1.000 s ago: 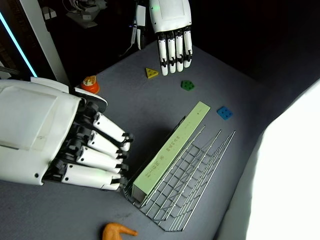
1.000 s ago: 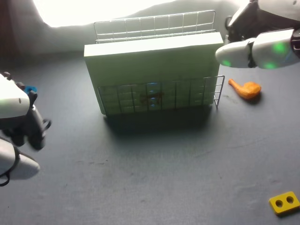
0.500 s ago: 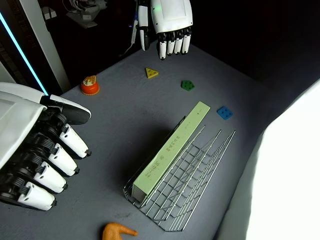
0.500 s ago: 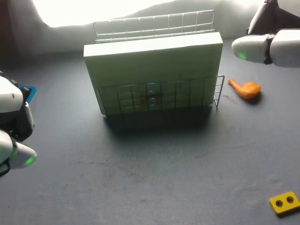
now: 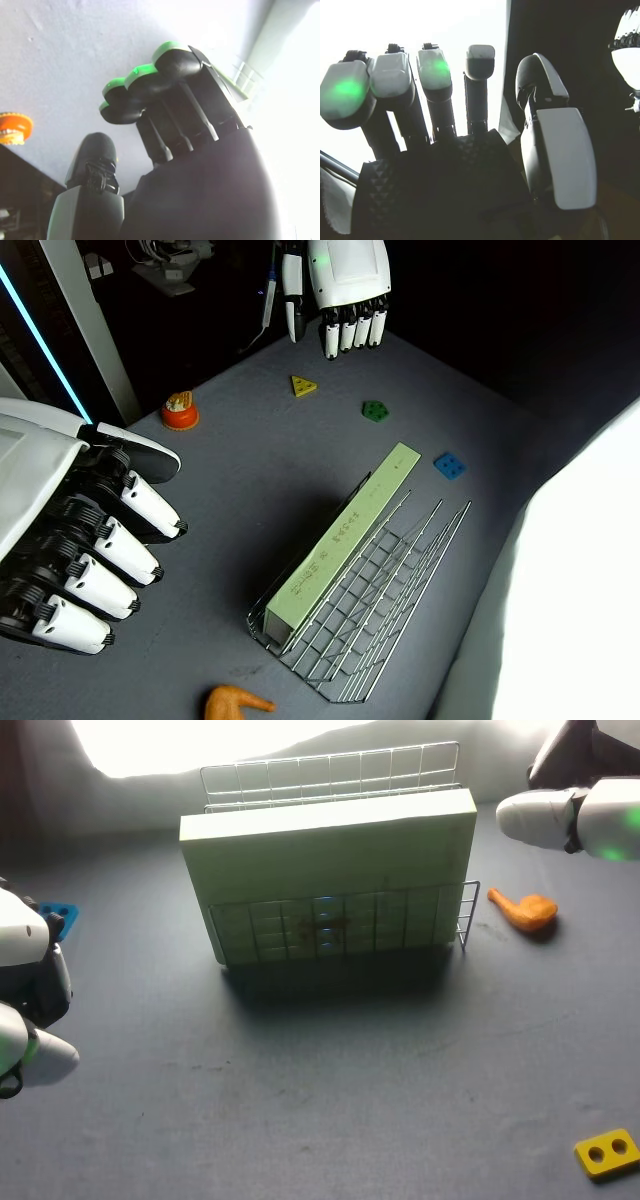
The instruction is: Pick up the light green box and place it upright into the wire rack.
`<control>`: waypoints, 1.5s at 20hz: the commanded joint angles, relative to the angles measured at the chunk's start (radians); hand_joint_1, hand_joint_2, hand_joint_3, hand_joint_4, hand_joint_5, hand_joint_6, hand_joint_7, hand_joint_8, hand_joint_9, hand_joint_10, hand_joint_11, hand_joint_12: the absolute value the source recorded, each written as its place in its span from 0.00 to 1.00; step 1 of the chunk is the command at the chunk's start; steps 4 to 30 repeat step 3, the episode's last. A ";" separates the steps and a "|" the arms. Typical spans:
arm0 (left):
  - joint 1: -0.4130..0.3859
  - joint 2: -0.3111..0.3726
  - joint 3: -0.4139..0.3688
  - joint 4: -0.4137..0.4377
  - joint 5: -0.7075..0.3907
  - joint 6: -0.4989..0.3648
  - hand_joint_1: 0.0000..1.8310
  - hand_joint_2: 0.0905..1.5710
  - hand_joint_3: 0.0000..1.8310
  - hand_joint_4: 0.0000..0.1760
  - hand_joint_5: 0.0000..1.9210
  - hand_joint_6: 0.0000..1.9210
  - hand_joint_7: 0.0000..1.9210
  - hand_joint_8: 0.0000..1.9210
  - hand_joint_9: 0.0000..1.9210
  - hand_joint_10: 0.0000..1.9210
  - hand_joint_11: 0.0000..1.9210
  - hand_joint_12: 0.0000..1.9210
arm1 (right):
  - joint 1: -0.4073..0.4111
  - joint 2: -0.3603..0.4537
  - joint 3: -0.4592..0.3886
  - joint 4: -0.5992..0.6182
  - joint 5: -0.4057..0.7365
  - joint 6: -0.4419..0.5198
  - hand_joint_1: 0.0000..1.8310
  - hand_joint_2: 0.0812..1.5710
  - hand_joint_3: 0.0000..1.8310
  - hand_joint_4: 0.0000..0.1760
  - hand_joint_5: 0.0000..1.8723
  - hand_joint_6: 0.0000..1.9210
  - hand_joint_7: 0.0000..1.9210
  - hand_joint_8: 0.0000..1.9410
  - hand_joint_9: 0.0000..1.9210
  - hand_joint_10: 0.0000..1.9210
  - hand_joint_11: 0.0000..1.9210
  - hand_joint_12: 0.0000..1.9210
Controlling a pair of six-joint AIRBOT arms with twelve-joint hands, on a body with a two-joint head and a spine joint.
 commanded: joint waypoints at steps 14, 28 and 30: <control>-0.005 0.001 0.007 0.023 -0.062 0.005 0.12 0.88 0.00 0.00 0.41 0.90 0.51 0.87 0.47 0.98 0.40 1.00 | 0.000 0.006 0.001 -0.061 0.130 0.015 0.09 0.80 0.00 0.00 0.58 0.85 0.65 0.96 0.67 1.00 0.68 1.00; -0.005 0.001 0.007 0.023 -0.062 0.005 0.12 0.88 0.00 0.00 0.41 0.90 0.51 0.87 0.47 0.98 0.40 1.00 | 0.000 0.006 0.001 -0.061 0.130 0.015 0.09 0.80 0.00 0.00 0.58 0.85 0.65 0.96 0.67 1.00 0.68 1.00; -0.005 0.001 0.007 0.023 -0.062 0.005 0.12 0.88 0.00 0.00 0.41 0.90 0.51 0.87 0.47 0.98 0.40 1.00 | 0.000 0.006 0.001 -0.061 0.130 0.015 0.09 0.80 0.00 0.00 0.58 0.85 0.65 0.96 0.67 1.00 0.68 1.00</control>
